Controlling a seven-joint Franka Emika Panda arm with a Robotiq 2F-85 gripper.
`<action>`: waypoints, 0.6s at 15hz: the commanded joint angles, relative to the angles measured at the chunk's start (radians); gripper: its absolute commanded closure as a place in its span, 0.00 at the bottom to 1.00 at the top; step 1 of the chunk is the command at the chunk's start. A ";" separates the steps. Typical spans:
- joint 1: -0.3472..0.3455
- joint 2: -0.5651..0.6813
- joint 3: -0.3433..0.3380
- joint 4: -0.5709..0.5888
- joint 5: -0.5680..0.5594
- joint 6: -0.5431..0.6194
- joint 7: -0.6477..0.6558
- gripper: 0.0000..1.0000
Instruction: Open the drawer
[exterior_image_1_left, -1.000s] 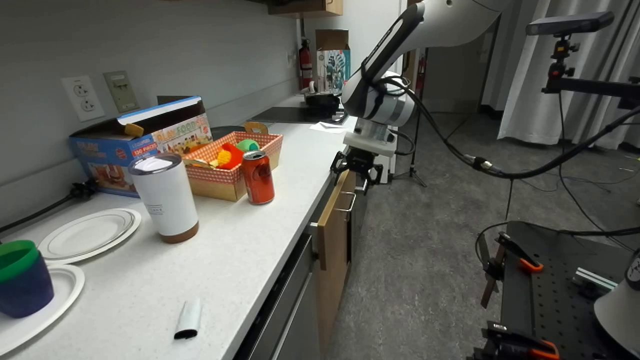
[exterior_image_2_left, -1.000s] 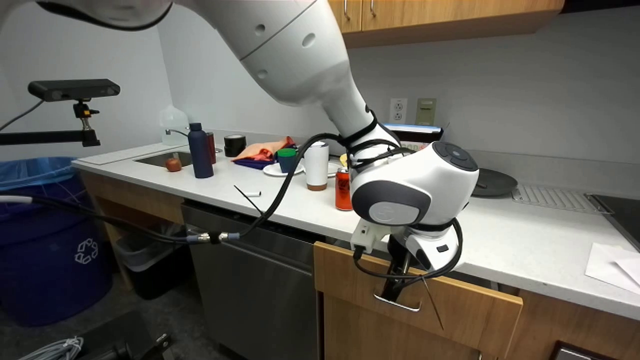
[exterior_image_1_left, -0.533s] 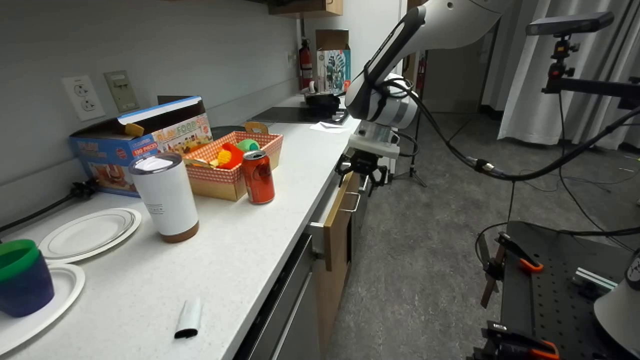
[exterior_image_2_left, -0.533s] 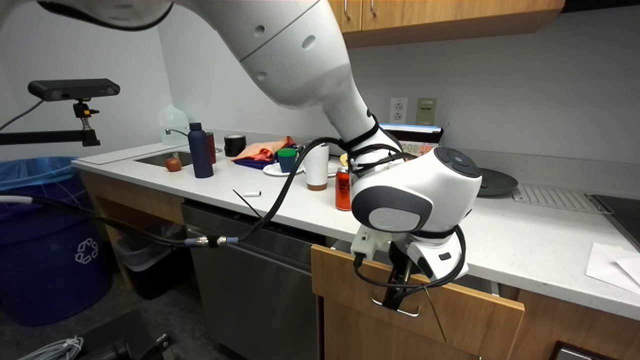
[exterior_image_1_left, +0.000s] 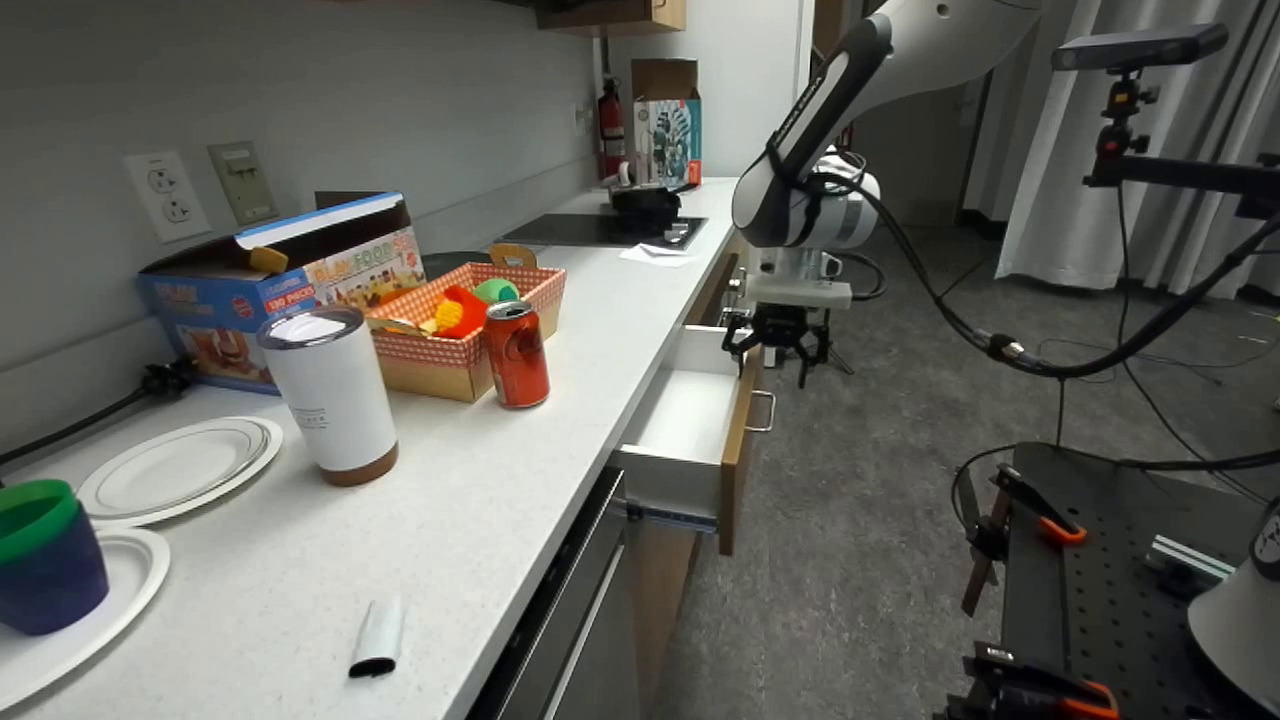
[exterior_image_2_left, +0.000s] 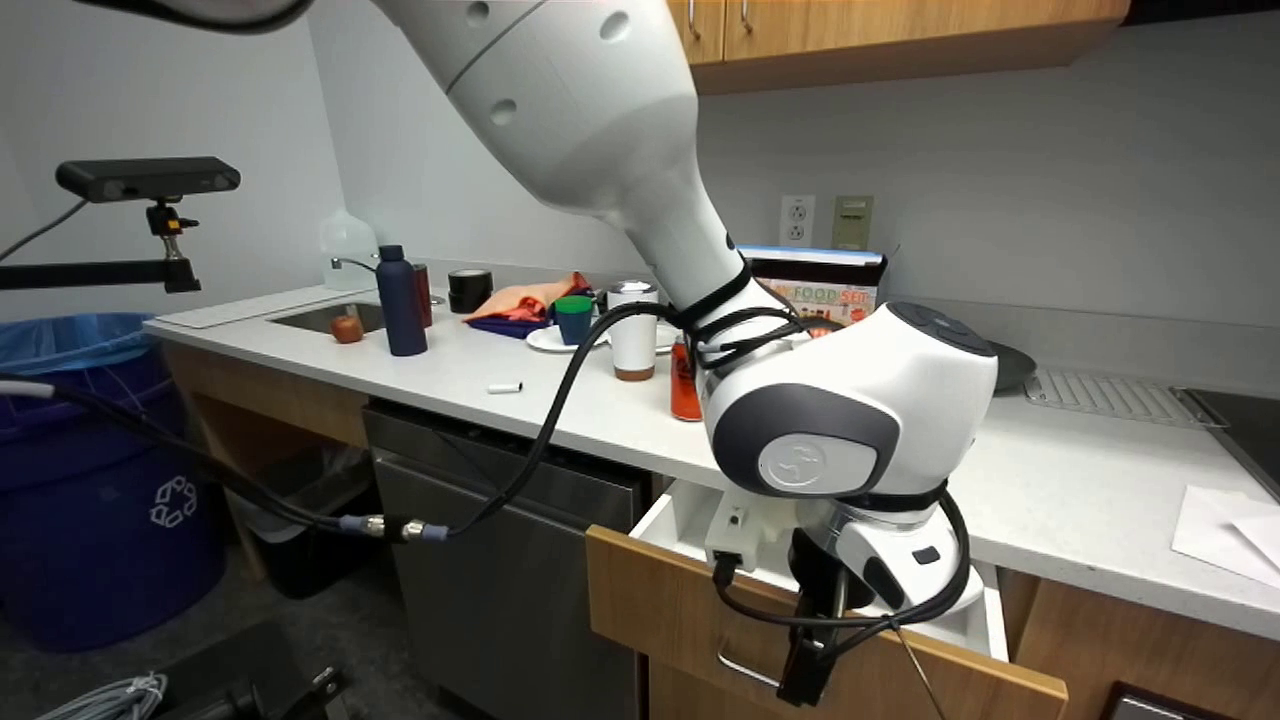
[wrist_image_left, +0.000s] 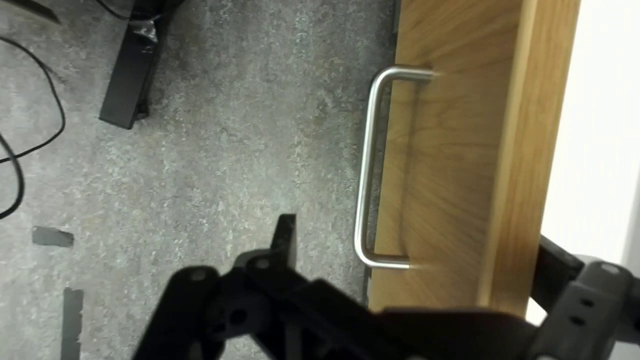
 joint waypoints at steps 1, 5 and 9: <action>0.024 -0.044 -0.086 -0.070 -0.145 -0.035 0.084 0.00; 0.017 -0.063 -0.152 -0.098 -0.273 -0.105 0.147 0.00; 0.004 -0.083 -0.201 -0.142 -0.352 -0.132 0.171 0.00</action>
